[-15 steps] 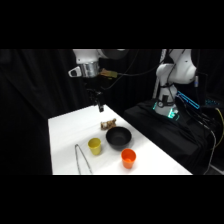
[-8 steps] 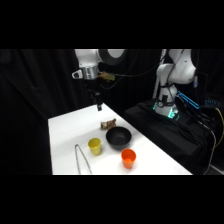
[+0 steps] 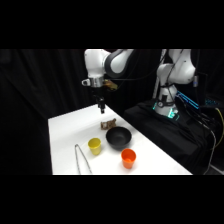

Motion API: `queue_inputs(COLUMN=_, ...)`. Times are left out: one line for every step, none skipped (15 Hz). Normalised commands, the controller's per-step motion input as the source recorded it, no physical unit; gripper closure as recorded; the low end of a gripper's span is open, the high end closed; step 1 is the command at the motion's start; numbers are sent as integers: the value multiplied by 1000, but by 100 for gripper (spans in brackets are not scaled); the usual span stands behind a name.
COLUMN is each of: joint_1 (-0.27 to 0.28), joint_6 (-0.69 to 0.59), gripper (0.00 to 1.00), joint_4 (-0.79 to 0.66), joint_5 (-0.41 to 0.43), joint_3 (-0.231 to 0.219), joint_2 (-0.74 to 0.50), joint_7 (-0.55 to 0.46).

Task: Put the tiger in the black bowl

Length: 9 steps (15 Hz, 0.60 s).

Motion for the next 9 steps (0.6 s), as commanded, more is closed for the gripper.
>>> queue_inputs(joint_1=-36, joint_6=454, gripper=0, joint_4=-377, joint_5=88, joint_3=-21, joint_2=-123, joint_7=70)
queue_inputs(joint_1=-35, joint_6=433, gripper=0, joint_4=-347, joint_5=97, joint_3=-18, joint_2=-98, joint_7=71)
queue_inputs(joint_1=-37, joint_6=432, gripper=0, joint_4=-329, joint_5=114, joint_3=-15, joint_2=-66, joint_7=54)
queue_inputs(joint_1=-36, joint_6=428, gripper=0, joint_4=-303, joint_5=132, joint_3=-9, joint_2=-37, joint_7=48)
queue_inputs(joint_1=-30, joint_6=478, gripper=0, joint_4=-286, joint_5=129, joint_3=-3, joint_2=29, joint_7=63)
queue_inputs(joint_1=-29, joint_6=482, gripper=0, joint_4=-247, joint_5=155, joint_3=8, joint_2=79, joint_7=46)
queue_inputs(joint_1=-25, joint_6=494, gripper=0, joint_4=-191, joint_5=141, joint_3=10, joint_2=155, joint_7=62)
queue_inputs(joint_1=-26, joint_6=489, gripper=0, joint_4=-106, joint_5=128, joint_3=11, joint_2=260, joint_7=81)
queue_inputs(joint_1=-28, joint_6=458, gripper=0, joint_4=-27, joint_5=130, joint_3=15, joint_2=333, joint_7=90)
